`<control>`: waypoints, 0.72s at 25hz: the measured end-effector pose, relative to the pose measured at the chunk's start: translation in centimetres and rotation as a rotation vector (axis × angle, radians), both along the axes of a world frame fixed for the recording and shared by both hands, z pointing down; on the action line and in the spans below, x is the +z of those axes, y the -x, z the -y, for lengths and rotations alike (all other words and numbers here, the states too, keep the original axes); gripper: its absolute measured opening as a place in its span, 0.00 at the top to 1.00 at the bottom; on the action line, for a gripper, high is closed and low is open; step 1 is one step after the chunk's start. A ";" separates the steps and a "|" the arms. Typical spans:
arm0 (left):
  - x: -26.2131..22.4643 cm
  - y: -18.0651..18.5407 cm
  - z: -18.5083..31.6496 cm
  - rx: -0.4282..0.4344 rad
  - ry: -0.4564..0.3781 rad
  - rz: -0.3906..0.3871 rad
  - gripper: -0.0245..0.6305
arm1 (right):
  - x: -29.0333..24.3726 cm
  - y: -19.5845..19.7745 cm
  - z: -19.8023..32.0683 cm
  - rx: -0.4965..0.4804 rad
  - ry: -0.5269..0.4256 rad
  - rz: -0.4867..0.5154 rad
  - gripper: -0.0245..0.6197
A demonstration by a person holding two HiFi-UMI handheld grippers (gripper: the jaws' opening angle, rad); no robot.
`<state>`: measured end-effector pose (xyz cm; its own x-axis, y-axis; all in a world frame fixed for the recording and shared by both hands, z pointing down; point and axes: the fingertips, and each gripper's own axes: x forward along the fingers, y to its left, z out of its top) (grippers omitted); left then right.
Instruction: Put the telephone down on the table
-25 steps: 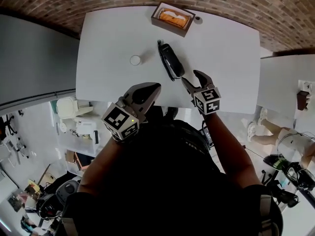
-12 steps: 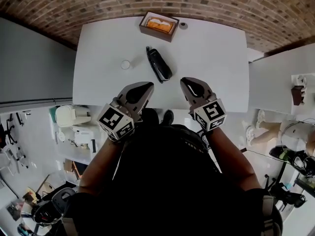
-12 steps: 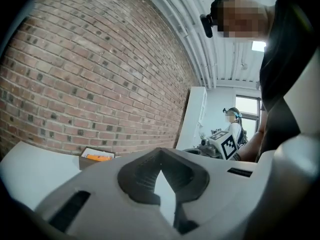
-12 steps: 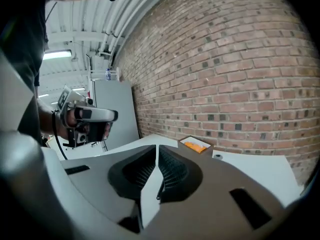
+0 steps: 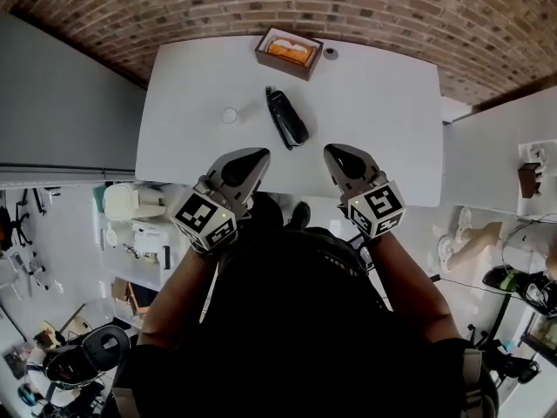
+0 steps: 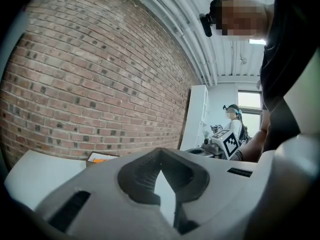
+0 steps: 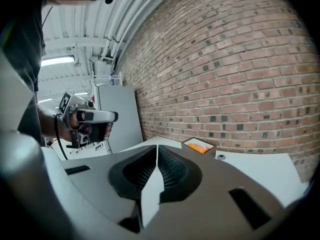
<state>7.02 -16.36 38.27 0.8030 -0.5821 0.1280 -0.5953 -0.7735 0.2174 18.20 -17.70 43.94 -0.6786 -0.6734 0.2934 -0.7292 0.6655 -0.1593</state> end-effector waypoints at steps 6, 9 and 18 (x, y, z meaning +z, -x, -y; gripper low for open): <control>0.0 2.3 -1.5 -0.034 0.012 -0.011 0.95 | -1.3 1.5 -1.3 -0.023 -0.018 0.026 0.93; -0.5 3.2 -2.4 -0.026 0.001 -0.007 0.95 | -1.8 2.5 -2.6 -0.030 -0.020 0.032 0.93; -1.7 7.5 -6.2 0.008 -0.023 -0.017 0.95 | -3.1 7.1 -6.6 0.005 -0.032 0.048 0.93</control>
